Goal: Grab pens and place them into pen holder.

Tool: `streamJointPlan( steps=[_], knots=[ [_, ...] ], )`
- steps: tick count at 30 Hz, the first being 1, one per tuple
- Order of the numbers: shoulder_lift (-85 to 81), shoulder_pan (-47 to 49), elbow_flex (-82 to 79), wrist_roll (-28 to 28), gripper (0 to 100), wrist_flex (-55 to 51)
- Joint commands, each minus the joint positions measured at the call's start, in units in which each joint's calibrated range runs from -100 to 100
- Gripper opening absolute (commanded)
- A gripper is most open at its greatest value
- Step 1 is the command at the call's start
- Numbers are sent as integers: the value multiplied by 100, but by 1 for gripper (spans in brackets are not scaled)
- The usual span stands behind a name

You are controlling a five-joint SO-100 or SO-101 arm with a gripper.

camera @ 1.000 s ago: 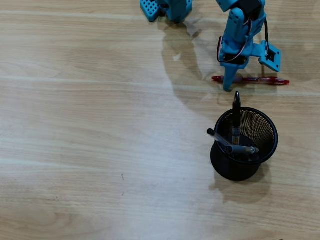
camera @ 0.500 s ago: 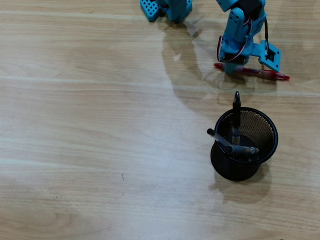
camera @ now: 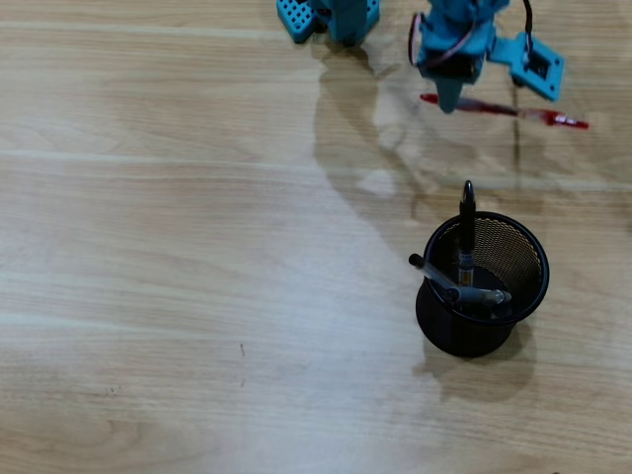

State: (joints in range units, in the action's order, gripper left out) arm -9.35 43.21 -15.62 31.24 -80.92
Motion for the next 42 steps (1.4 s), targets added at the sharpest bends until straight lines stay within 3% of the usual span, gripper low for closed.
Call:
streamJointPlan(
  steps=[1,8,15,20,25,31,42],
  knots=[
    [-1065,-430,421,7,2,-887],
    [-1346,-457,711,18,2,-723],
    [-1329,-430,2874,54,2,-550],
    [-1346,-494,3580,60,2,571],
    [-1261,-567,3399,86,2,2876],
    [-1261,-686,2249,740,2,4635],
    [-233,-1189,-1959,1499,2,11532]
  ],
)
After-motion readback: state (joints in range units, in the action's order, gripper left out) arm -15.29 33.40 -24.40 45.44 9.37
